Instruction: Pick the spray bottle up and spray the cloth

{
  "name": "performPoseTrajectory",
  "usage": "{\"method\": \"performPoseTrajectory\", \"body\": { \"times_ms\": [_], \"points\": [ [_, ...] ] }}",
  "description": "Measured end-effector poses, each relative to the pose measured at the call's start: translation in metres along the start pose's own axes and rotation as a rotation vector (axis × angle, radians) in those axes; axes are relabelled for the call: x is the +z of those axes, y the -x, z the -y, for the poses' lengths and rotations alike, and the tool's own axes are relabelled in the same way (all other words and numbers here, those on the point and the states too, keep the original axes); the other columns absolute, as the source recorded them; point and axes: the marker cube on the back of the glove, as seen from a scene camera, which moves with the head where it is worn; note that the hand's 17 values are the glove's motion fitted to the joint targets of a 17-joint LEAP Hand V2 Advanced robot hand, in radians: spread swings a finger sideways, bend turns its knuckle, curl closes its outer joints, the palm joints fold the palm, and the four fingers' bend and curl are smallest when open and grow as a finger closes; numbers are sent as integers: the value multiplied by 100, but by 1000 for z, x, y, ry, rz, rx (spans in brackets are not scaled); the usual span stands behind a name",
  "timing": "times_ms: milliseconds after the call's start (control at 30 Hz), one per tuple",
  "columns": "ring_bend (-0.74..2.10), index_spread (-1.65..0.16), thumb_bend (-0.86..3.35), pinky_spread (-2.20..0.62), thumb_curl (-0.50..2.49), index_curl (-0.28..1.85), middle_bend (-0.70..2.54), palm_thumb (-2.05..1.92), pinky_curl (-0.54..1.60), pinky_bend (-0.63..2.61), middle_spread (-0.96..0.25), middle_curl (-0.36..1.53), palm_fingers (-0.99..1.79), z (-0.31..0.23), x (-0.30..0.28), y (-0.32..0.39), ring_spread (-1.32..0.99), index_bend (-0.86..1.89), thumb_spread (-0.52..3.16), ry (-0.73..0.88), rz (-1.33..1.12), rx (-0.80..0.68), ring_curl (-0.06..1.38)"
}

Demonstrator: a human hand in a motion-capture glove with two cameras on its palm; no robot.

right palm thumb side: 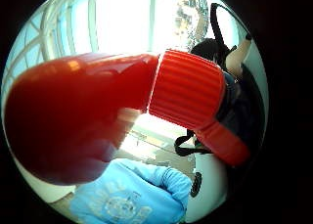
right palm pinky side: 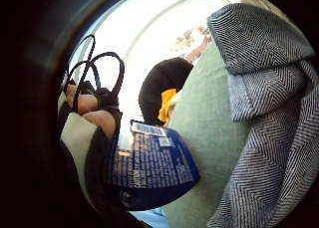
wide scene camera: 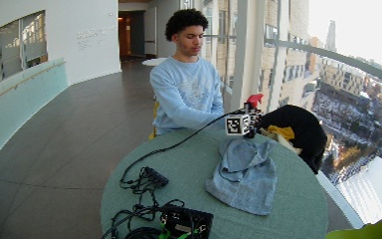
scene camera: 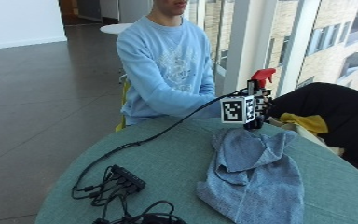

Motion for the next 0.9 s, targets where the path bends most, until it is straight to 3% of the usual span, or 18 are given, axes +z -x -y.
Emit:
{"method": "performPoseTrajectory", "body": {
  "times_ms": [467,901],
  "points": [
    [45,-27,-4,3,62,38,33,87,36,23,-9,45,103,-22,-19,0,-10,13,80,87,-61,25,36],
    [37,-30,-3,10,55,34,28,82,35,20,-8,44,93,-112,-142,17,-9,12,98,140,-510,73,35]
  ]
}}
